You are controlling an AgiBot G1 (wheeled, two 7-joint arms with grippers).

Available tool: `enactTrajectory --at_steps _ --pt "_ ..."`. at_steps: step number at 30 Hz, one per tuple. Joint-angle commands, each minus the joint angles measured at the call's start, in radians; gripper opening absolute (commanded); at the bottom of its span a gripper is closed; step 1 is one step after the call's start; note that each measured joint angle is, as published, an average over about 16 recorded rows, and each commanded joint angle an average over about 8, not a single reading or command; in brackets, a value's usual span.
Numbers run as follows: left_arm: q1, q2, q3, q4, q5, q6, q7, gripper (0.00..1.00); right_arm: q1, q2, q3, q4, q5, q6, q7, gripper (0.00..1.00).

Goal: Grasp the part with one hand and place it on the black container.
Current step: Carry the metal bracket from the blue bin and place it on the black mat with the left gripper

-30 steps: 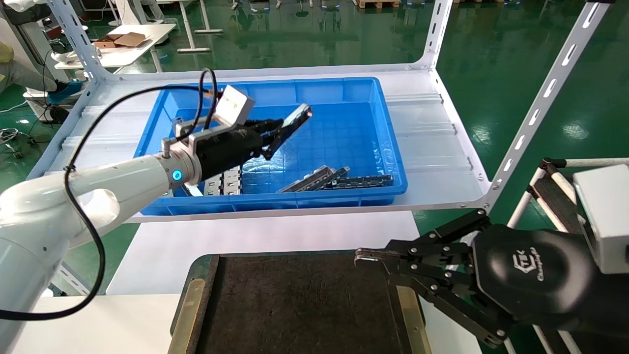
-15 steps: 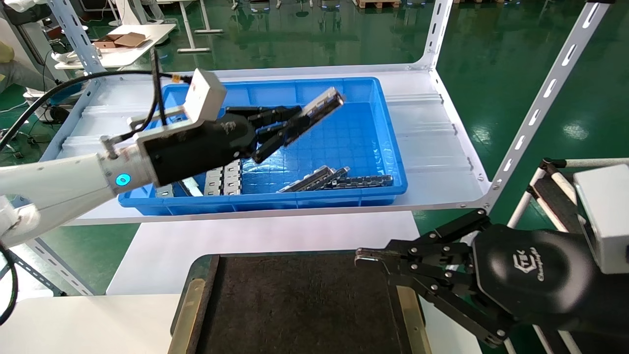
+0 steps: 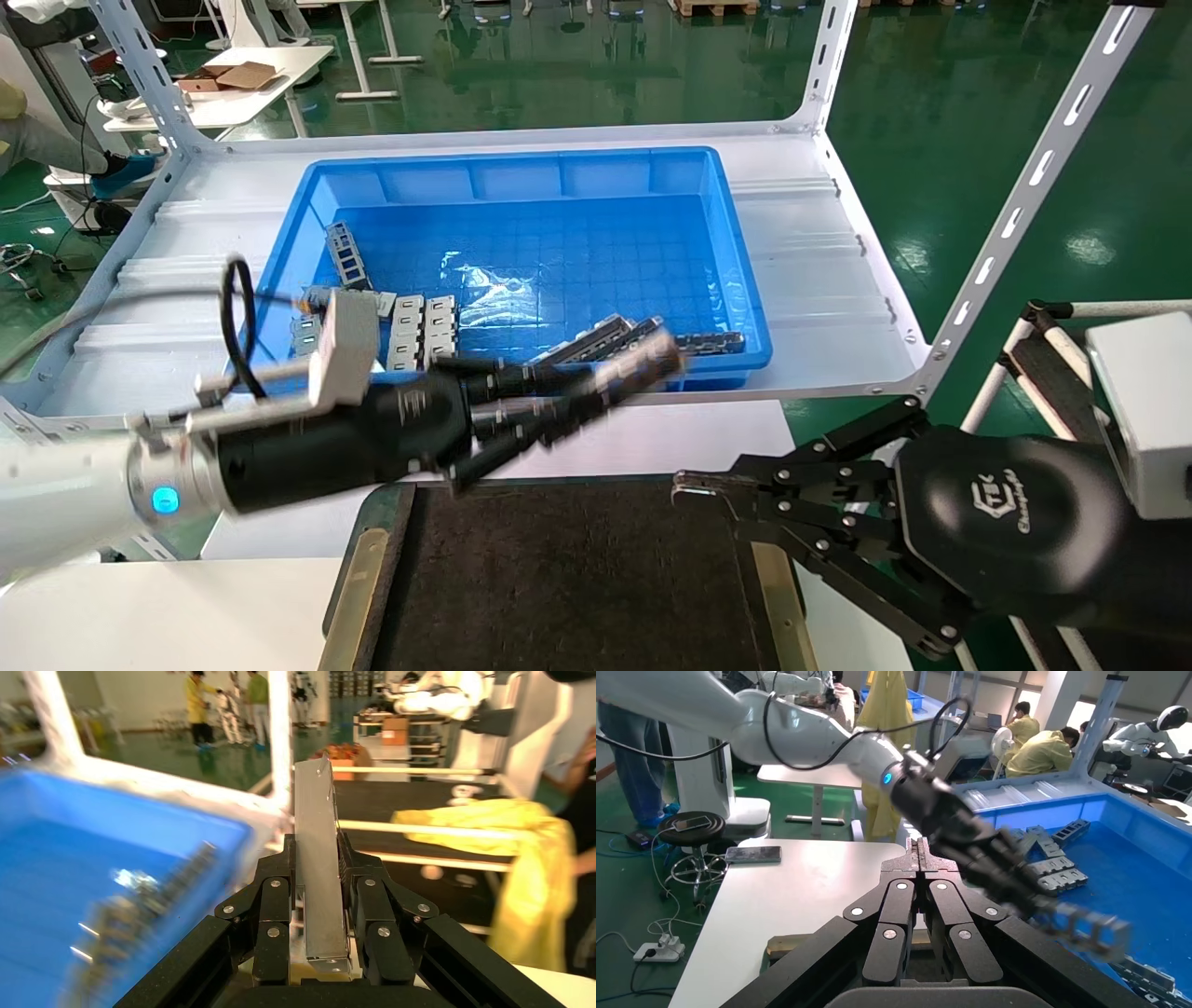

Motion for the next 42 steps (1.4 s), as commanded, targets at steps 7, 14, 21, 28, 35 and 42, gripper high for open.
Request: enactTrajectory --at_steps 7,14,21,28,35,42 --pt "0.257 -0.014 -0.001 -0.187 -0.04 -0.078 -0.079 0.0 0.0 0.0 0.0 0.0 0.0 0.0 0.0 0.0" --pt "0.452 0.043 -0.007 -0.286 -0.012 -0.378 -0.116 0.0 0.0 0.0 0.0 0.0 0.0 0.0 0.0 0.0" --pt "0.552 0.135 0.003 -0.338 0.037 -0.666 -0.177 0.0 0.0 0.0 0.0 0.0 0.0 0.0 0.0 0.0" --pt "0.544 0.248 0.001 -0.285 0.033 -0.858 -0.261 0.0 0.0 0.0 0.0 0.0 0.0 0.0 0.0 0.0" --pt "0.516 0.307 0.027 -0.238 -0.051 -0.987 -0.336 0.0 0.0 0.0 -0.001 0.0 0.0 0.0 0.0 0.0" --pt "0.503 0.315 0.138 -0.258 -0.198 -1.143 -0.405 0.0 0.0 0.0 -0.001 0.0 0.0 0.0 0.0 0.0"
